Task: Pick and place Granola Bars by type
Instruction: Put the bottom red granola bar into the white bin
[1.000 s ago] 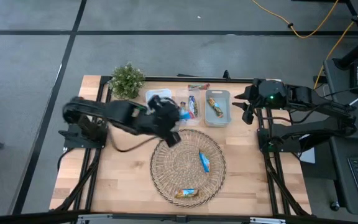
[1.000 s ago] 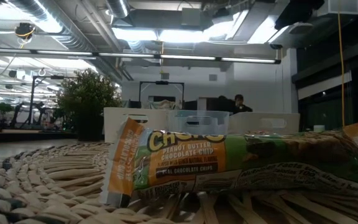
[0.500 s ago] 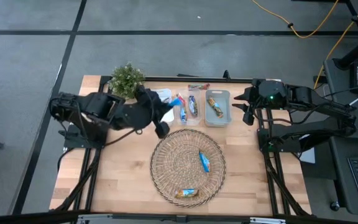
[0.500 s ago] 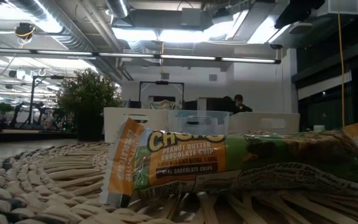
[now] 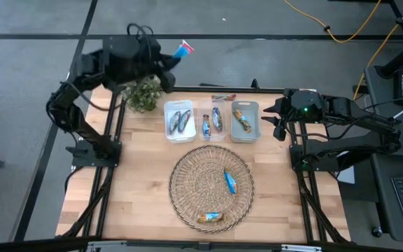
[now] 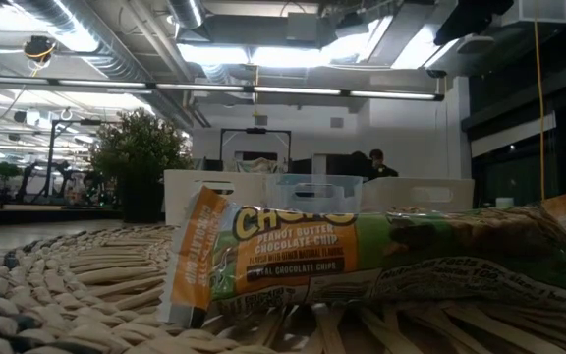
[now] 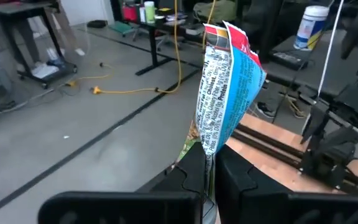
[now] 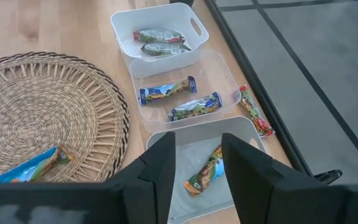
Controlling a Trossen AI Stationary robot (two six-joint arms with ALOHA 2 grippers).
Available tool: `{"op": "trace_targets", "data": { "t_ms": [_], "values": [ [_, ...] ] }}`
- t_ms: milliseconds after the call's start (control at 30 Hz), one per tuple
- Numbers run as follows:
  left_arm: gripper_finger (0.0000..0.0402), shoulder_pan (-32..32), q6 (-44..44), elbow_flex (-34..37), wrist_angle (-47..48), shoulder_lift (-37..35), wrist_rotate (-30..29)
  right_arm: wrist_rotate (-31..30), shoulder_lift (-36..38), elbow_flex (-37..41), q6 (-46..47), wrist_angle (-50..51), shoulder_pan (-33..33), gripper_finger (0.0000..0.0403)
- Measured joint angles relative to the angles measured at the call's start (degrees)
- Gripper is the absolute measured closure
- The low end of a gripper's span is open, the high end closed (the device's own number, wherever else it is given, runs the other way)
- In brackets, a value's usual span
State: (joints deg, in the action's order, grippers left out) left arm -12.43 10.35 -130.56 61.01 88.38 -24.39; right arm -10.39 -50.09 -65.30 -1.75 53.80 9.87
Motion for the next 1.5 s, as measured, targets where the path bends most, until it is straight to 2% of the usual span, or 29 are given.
{"op": "trace_targets", "data": {
  "t_ms": [133,300,500,633,867,1167,1433,1500],
  "values": [
    [0.0395,-4.86,0.68,0.13,2.89,0.26,6.39,0.0,0.0,0.0,0.03,0.01,0.0,0.027],
    [0.0394,-10.09,4.0,5.04,8.77,0.53,9.12,-0.02,0.0,0.0,0.05,0.0,0.0,0.027],
    [0.0394,-11.25,8.92,22.46,8.98,0.61,15.12,-0.04,-0.02,0.0,0.01,-0.17,0.0,0.027],
    [0.0394,-10.23,11.53,36.02,1.32,0.7,17.92,-0.04,-0.02,0.0,0.25,-0.17,0.0,0.027],
    [0.0394,-8.83,16.28,49.53,-8.78,0.7,19.98,-0.04,-0.02,0.0,0.23,-0.03,0.0,0.027],
    [0.0378,-8.63,19.99,52.94,-9.91,0.7,19.33,-0.04,-0.02,0.0,0.2,0.03,0.0,0.027],
    [0.0294,-8.61,20.23,52.94,-9.87,0.68,19.74,-0.02,-0.02,0.0,0.19,0.12,0.0,0.027],
    [0.0271,-8.61,20.41,52.2,-9.55,0.68,21.47,-0.02,-0.02,0.0,0.18,0.34,0.0,0.027]
  ]
}}
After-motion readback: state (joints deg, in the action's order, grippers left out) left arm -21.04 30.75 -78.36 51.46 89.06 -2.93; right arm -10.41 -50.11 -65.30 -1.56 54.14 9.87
